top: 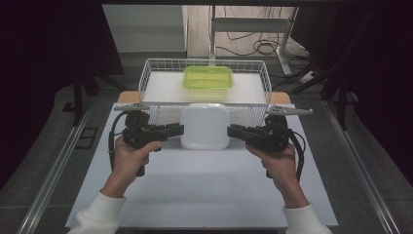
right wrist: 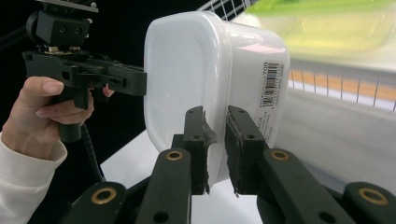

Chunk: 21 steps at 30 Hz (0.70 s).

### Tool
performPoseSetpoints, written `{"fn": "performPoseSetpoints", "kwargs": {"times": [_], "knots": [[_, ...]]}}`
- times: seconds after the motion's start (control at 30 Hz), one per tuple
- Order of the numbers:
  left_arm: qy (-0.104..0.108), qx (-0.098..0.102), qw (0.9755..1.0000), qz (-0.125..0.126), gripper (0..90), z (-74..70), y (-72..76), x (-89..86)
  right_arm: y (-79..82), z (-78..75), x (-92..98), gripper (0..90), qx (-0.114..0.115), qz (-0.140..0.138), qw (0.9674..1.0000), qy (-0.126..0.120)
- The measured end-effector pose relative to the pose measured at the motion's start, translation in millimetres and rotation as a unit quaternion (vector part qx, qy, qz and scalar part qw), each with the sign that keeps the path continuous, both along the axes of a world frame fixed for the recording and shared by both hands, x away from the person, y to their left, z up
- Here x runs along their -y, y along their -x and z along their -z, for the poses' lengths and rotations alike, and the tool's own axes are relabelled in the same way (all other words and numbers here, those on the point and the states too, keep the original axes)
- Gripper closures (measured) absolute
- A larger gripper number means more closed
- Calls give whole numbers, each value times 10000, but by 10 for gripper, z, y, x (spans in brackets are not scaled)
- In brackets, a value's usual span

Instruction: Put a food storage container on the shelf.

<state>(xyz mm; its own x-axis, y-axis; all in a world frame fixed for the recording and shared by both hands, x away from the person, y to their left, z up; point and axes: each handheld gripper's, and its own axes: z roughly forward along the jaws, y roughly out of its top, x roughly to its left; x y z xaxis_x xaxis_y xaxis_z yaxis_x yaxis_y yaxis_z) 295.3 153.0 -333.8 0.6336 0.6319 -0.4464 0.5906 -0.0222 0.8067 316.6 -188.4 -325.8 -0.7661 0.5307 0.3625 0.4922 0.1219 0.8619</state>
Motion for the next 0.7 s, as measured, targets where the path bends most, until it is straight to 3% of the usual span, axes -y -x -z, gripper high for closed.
{"fn": "performPoseSetpoints", "kwargs": {"times": [0.27, 0.7], "knots": [[-86, 136, 9999, 6, 786, -212, -100, 22, -81, -183, 16, 781, 150, 36, 9999, -31], [-156, 238, 9996, 30, 786, -464, -325, 32, -301, -361, 39, 782, 176, 36, 9997, -178]]}}
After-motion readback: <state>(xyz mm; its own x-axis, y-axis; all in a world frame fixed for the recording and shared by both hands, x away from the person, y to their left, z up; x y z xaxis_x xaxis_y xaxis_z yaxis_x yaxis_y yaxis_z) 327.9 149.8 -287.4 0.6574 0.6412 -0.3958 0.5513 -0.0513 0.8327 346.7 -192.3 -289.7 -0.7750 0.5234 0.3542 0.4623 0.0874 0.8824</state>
